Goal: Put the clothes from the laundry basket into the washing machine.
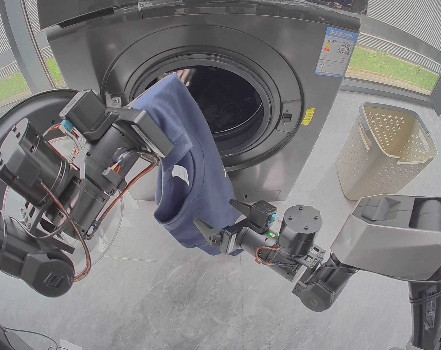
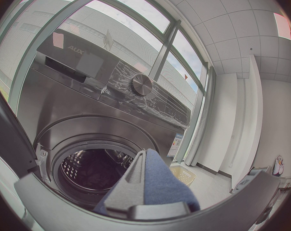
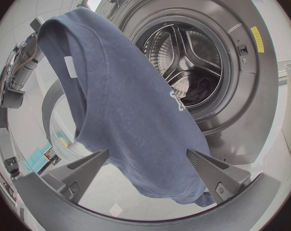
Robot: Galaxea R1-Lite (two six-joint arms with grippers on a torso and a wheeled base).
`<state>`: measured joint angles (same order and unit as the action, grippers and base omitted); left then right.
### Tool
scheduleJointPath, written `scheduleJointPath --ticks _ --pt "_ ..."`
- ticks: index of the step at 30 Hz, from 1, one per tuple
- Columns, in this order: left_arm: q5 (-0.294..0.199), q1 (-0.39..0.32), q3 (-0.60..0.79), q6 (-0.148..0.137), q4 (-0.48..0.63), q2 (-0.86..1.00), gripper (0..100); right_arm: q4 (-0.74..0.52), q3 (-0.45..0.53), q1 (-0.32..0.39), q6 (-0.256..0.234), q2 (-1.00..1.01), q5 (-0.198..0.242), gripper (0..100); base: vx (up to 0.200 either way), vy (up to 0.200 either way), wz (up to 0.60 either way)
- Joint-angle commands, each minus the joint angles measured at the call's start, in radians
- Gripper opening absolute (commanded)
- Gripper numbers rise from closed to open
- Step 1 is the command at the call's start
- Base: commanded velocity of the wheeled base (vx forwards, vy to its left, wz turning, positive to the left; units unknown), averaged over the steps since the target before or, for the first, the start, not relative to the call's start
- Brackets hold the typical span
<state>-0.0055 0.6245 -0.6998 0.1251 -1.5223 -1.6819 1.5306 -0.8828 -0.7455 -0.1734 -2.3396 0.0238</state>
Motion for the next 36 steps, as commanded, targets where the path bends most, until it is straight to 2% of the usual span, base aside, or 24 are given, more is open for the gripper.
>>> scheduleJointPath --ticks 1,12,28,29,36 --pt "-0.001 0.012 0.011 0.001 -0.002 0.005 0 -0.006 -0.105 0.009 0.009 -0.106 0.002 100 0.0 0.0 0.0" --pt "0.001 0.052 0.017 0.002 -0.007 0.005 0 -0.078 -0.291 0.038 0.012 -0.173 0.004 100 0.0 0.0 0.0" --pt "-0.002 0.063 0.023 0.002 -0.012 0.013 0 -0.147 -0.47 0.055 0.011 -0.238 -0.001 100 0.0 0.0 0.0" --pt "-0.001 0.063 0.023 0.002 -0.012 0.014 0 -0.147 -0.47 0.055 0.011 -0.238 -0.002 0 0.0 0.0 0.0" --pt "-0.001 0.072 0.028 0.004 -0.013 0.013 0 -0.147 -0.472 0.055 0.011 -0.225 -0.007 0 0.0 0.0 0.0"
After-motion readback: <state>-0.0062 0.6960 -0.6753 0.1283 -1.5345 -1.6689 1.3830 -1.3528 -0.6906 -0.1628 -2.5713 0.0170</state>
